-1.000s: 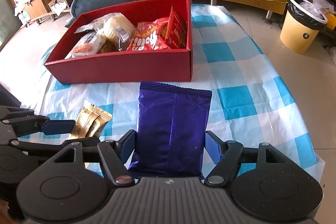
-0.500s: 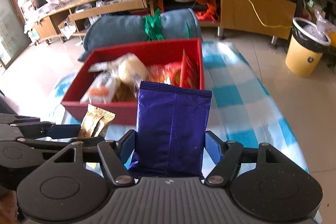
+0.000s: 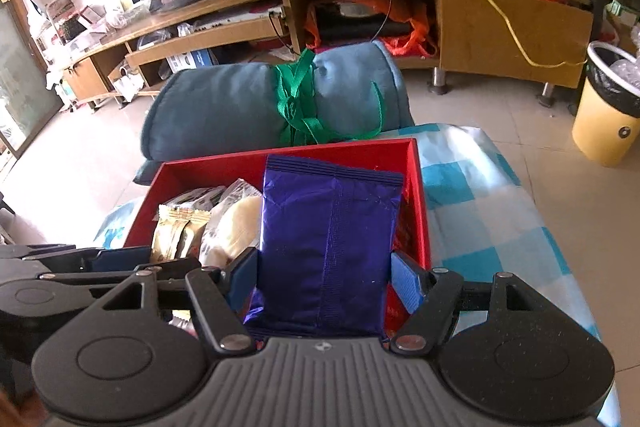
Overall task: Organize snacks
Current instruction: 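Lower the gold cake and purple bag into the red box and open both tools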
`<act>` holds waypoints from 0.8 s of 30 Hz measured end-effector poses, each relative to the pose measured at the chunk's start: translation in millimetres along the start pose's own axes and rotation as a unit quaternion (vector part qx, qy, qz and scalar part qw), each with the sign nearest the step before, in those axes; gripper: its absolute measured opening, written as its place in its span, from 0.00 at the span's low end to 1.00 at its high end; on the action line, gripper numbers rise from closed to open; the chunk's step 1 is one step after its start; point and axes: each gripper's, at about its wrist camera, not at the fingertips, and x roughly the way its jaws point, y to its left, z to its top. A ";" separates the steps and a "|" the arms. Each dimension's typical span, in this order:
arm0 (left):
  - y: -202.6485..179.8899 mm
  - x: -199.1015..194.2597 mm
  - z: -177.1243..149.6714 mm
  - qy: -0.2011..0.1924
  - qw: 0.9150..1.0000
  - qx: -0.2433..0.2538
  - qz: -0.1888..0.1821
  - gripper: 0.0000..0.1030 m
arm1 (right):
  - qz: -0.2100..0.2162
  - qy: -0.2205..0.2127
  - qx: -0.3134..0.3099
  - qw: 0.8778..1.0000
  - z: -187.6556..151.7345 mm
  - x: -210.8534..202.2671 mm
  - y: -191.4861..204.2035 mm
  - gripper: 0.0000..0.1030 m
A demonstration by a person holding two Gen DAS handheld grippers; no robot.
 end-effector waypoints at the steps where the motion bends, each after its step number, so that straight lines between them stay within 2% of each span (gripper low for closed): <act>1: 1.4 5.0 1.7 0.003 1.000 -0.002 0.003 0.45 | 0.000 0.004 0.001 1.000 1.9 5.2 -0.6 0.63; 8: 9.0 21.7 1.5 0.021 1.000 -0.007 0.018 0.47 | -0.009 0.022 -0.014 1.000 1.3 23.6 4.3 0.64; 15: 13.8 17.8 1.6 0.017 0.999 -0.010 0.031 0.66 | -0.023 0.008 -0.025 0.999 2.4 18.0 8.0 0.65; 24: 10.9 7.0 3.5 0.000 0.999 -0.003 0.042 0.78 | -0.025 -0.005 -0.019 0.999 3.6 6.1 5.4 0.66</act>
